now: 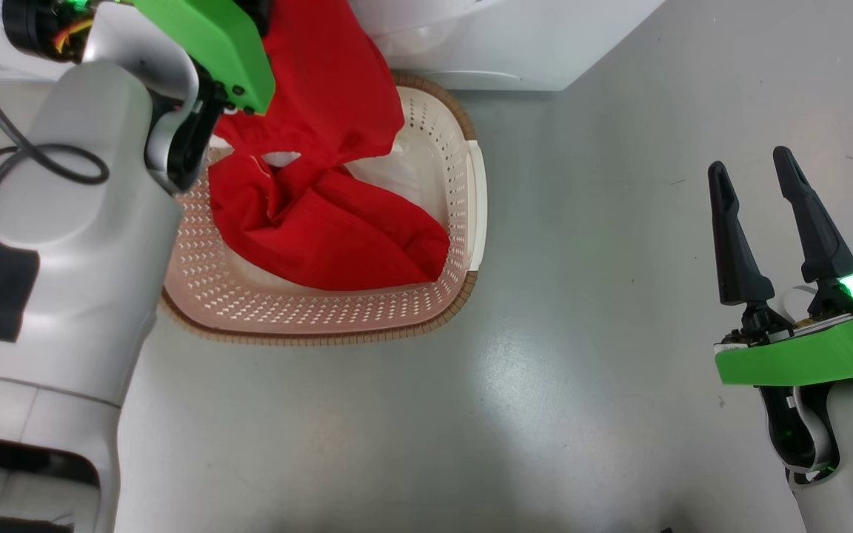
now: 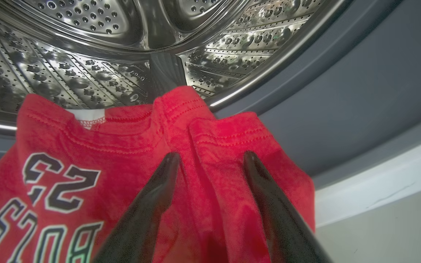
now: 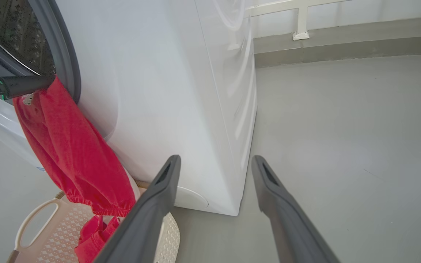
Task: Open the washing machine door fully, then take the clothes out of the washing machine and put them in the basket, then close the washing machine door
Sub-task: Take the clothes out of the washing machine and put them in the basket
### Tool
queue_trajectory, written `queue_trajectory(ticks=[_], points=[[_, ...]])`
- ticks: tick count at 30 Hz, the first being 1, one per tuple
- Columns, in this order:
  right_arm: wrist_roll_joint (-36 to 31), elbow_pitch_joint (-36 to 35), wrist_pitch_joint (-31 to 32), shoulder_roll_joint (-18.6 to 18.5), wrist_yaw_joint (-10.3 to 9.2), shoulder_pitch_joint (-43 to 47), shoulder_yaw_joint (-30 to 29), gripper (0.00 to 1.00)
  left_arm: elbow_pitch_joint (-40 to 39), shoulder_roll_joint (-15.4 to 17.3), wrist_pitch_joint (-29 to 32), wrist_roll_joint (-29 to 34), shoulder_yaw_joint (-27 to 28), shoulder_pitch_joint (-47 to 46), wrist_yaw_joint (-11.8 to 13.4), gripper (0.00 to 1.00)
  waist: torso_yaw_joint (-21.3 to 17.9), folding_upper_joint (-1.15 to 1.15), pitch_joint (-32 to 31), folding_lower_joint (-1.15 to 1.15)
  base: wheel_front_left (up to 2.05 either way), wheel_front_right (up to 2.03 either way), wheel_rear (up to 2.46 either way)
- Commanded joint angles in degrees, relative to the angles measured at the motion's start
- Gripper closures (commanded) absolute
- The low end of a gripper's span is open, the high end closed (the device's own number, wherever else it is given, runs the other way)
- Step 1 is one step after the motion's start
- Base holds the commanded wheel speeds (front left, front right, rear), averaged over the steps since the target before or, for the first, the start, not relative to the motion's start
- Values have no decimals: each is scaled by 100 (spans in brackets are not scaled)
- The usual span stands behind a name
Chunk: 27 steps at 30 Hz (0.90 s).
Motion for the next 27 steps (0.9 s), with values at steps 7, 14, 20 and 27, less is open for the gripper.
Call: queue_trajectory(ticks=[7,14,20,27], points=[[-20,-121,-37,-8,42,75,109,0,164,314,-277,-451,-293,-222,-32,100,8,0,-36,0,0,0,0],[-28,-118,-37,-20,42,105,103,0,218,385,-694,-718,-615,-203,-33,100,59,0,-94,0,0,0,0],[-22,-105,-37,-13,42,181,116,0,96,477,-1171,-837,-626,104,-33,100,80,0,-199,0,0,0,0],[-25,-116,-37,-12,42,278,105,0,-912,587,-1271,-687,-102,936,148,100,133,0,-291,0,0,0,0]])
